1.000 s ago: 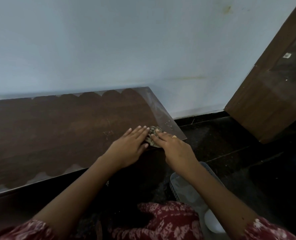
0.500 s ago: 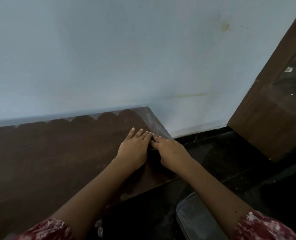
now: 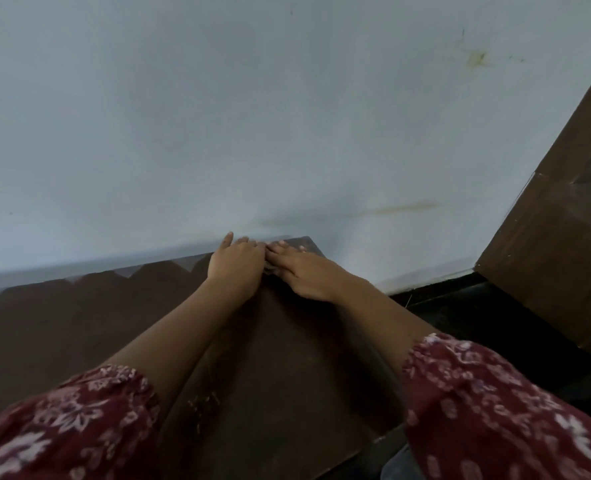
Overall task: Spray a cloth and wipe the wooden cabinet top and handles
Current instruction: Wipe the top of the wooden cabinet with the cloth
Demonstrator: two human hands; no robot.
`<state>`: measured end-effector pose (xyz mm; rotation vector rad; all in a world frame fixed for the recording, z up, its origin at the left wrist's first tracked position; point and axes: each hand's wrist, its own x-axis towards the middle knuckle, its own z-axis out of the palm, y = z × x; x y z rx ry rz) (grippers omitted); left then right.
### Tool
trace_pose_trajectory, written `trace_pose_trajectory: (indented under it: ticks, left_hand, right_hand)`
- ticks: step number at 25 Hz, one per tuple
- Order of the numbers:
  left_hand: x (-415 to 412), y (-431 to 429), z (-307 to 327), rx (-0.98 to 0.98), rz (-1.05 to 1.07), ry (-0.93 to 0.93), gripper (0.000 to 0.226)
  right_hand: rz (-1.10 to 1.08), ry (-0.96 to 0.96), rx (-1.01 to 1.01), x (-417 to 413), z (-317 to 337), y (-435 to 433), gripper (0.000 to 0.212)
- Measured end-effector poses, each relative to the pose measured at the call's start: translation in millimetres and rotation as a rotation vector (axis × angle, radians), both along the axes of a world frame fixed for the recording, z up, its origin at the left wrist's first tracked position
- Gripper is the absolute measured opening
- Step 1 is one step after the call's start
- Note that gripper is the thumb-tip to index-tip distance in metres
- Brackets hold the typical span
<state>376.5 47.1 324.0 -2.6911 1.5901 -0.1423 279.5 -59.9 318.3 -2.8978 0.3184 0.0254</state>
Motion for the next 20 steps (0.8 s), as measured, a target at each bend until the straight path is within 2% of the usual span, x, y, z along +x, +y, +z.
trace_pose_trajectory:
  ticks: [4,8,10,13,17,20]
  left_hand:
    - [13,-7,-3,0.000,-0.057,0.189,0.061]
    - [6,-18,-1,0.088,-0.169,0.197,0.063]
    - [-4,-22,-1,0.051,-0.217,0.236,0.061]
    - [-25,-22,-5,-0.009,-0.311,0.287,0.056]
    - [-56,-8,-10,-0.053,-0.341,0.342,0.048]
    - [-86,4,-13,-0.091,-0.349,0.299,0.052]
  right_hand:
    - [-0.192,-0.057,-0.068,31,-3,-4,0.054]
    - [-0.429,-0.057,-0.113,30,-5,1,0.055]
    - [-0.534,-0.057,-0.123,18,-6,10,0.058]
    - [-0.667,-0.079,-0.036,-11,-8,27,0.060]
    - [-0.639,-0.029,0.131,-69,-3,41,0.058]
    - [-0.575,-0.002,0.110,-116,-6,46,0.057]
